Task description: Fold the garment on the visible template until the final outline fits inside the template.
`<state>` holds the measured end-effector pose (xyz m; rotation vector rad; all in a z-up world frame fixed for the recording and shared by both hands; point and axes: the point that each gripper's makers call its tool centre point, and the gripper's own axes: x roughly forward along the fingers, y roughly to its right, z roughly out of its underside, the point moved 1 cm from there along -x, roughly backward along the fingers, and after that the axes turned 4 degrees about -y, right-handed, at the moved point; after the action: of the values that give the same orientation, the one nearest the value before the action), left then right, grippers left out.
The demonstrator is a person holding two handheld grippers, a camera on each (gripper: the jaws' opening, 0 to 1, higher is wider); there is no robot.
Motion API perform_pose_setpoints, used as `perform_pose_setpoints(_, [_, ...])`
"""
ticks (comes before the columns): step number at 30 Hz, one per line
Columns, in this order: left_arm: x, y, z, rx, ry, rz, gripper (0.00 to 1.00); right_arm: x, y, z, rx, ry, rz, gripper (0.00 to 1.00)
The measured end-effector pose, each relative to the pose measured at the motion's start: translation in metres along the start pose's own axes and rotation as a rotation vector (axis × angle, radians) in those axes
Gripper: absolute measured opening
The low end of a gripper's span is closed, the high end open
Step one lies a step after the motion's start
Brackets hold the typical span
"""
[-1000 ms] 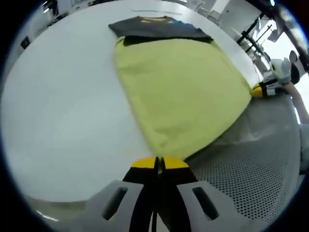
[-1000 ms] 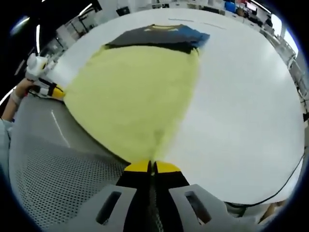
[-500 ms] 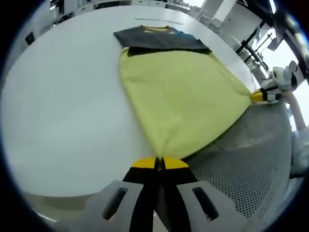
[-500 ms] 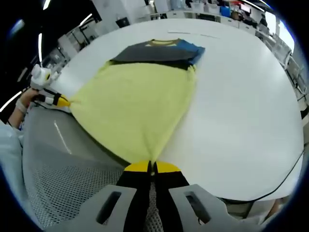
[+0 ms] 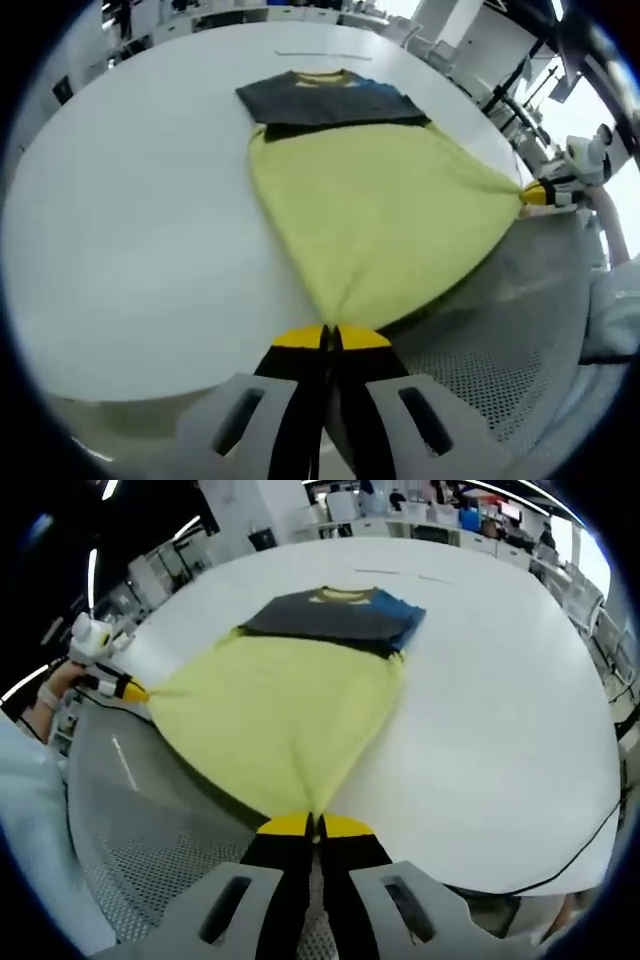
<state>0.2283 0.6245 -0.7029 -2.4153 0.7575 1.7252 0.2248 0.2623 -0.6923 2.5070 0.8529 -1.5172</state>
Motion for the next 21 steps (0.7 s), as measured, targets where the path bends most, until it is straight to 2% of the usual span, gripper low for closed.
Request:
perform_pose_setpoints(12, [-0.022,0.010,-0.007,0.035,0.011,-0.026,0.00,-0.018,-0.010,-0.003,-0.055,-0.015,0.015,0.03])
perform_pose_setpoints(21, [-0.032,0.014,-0.003,0.029,0.018,-0.028,0.00,-0.030,-0.012,-0.012,-0.111,-0.025,0.022,0.03])
